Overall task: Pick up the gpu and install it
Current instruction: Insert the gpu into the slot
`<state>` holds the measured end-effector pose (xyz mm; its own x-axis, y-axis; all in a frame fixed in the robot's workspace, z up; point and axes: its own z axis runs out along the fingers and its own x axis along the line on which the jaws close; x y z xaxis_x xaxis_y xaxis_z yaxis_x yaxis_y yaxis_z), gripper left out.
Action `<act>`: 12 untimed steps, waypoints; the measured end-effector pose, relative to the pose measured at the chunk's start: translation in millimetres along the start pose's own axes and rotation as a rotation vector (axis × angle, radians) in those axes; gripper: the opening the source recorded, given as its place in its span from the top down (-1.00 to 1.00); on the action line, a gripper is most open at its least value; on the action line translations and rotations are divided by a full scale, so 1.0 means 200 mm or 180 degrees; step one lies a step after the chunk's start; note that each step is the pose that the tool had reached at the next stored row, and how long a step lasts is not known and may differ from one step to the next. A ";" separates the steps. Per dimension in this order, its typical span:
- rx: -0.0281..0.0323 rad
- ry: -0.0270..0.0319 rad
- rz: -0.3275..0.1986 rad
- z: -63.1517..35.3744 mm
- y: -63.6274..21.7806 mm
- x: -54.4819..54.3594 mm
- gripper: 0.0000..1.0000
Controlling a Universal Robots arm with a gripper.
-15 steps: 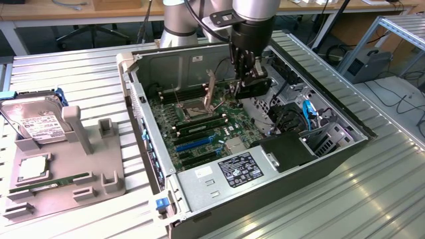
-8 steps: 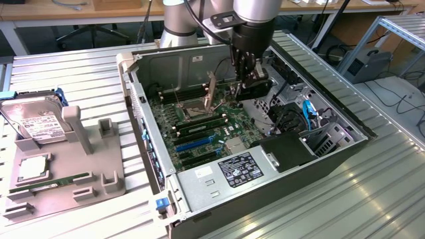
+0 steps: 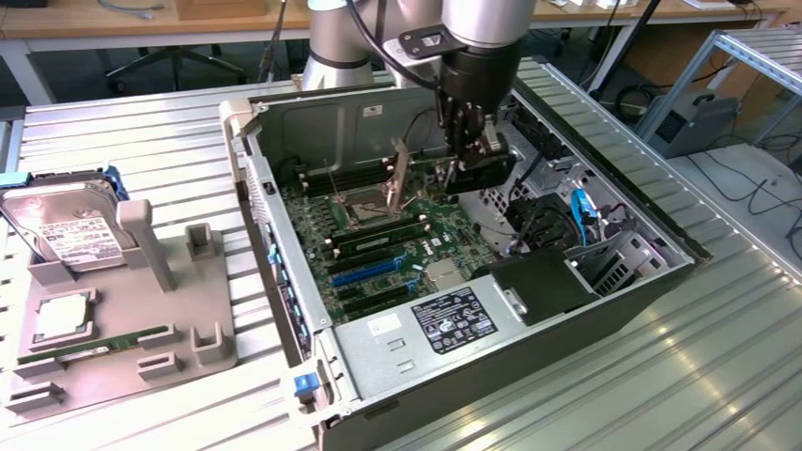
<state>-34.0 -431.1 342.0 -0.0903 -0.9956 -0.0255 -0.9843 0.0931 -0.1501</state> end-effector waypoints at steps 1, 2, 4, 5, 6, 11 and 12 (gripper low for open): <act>0.0000 0.0000 0.0000 0.001 0.001 0.00 0.46; 0.0000 0.0000 0.0000 0.001 0.001 0.01 0.46; 0.0000 0.0000 0.0000 0.001 0.002 0.02 0.46; 0.0000 0.0000 0.0000 0.002 0.002 0.02 0.46; 0.0000 0.0000 0.0000 0.002 0.003 0.02 0.46; 0.0000 0.0000 0.0000 0.004 0.006 0.04 0.46; 0.0000 0.0000 0.0000 0.004 0.006 0.05 0.46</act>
<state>-35.9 -440.2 340.8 -0.0903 -0.9956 -0.0255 -0.9843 0.0931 -0.1501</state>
